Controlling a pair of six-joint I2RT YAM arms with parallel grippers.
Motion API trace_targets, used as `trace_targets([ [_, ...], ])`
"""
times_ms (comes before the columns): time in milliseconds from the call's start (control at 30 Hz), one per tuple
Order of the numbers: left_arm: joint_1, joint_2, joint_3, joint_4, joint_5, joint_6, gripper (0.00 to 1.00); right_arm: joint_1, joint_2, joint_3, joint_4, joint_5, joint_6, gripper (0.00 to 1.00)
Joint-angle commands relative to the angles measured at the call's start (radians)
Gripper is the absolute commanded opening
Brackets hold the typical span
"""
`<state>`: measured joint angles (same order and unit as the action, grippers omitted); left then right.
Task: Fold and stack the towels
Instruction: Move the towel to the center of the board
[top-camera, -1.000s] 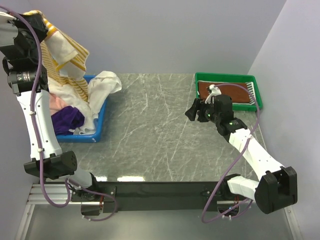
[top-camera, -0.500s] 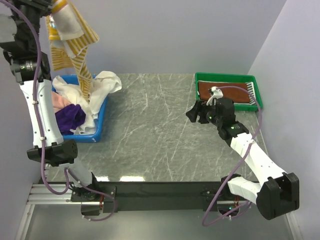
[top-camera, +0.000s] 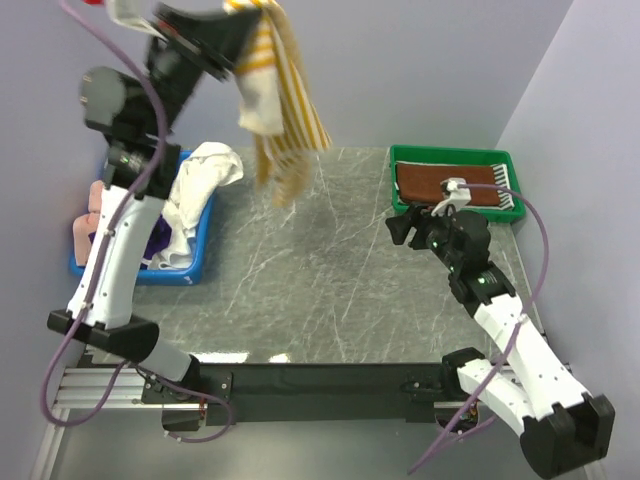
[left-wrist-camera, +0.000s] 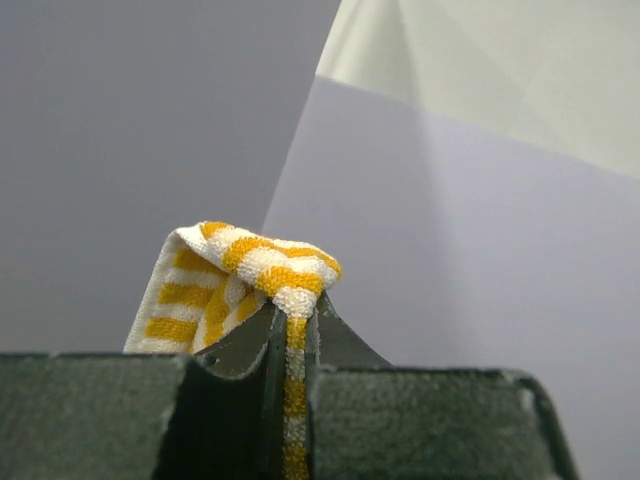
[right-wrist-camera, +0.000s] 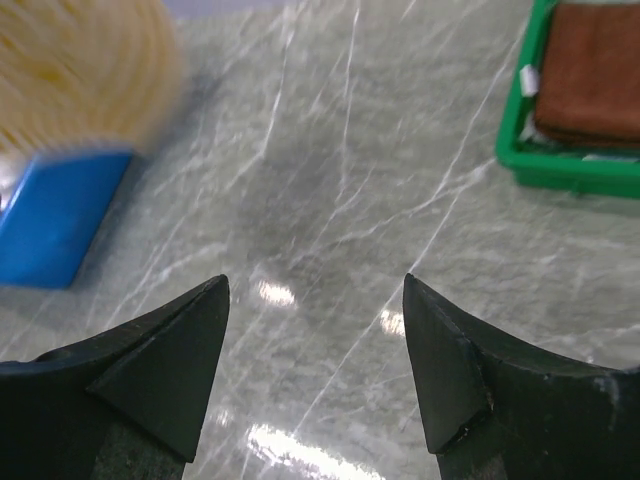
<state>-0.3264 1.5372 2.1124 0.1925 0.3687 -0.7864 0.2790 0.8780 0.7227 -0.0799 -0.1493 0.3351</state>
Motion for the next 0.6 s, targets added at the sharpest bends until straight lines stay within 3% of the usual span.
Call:
trace_targets([
  [0,-0.109,-0.063,-0.173,-0.052,-0.060,0.159,0.06,0.002,-0.080,-0.015,0.040,0.091,-0.001,0.77],
  [67,-0.157,-0.081,-0.319,-0.094,-0.106,0.240,0.16,0.002,-0.100,-0.014,0.025,0.093,-0.005,0.77],
  [100,-0.164,-0.081,-0.362,-0.126,-0.191,0.263,0.26,0.003,-0.103,-0.012,0.019,0.088,-0.007,0.77],
  [167,-0.168,-0.072,-0.474,-0.223,-0.285,0.312,0.35,0.002,-0.102,-0.011,0.003,0.068,-0.010,0.77],
  [200,-0.168,-0.059,-0.492,-0.266,-0.416,0.329,0.48,0.003,-0.100,-0.012,0.002,0.062,-0.010,0.77],
  [267,-0.161,-0.010,-0.517,-0.378,-0.546,0.389,0.65,0.002,-0.096,-0.019,0.002,0.040,-0.013,0.77],
  [300,-0.160,0.010,-0.522,-0.399,-0.597,0.407,0.84,0.002,-0.093,-0.025,0.003,0.034,-0.015,0.77],
  [333,-0.157,0.030,-0.525,-0.421,-0.675,0.420,0.92,0.003,-0.090,-0.026,0.003,0.028,-0.016,0.77],
  [400,-0.137,0.096,-0.517,-0.464,-0.717,0.443,0.99,0.005,-0.077,-0.026,0.003,0.019,-0.018,0.77],
  [567,-0.089,0.268,-0.422,-0.533,-0.959,0.521,0.98,0.003,-0.056,-0.023,0.000,0.004,-0.028,0.77],
])
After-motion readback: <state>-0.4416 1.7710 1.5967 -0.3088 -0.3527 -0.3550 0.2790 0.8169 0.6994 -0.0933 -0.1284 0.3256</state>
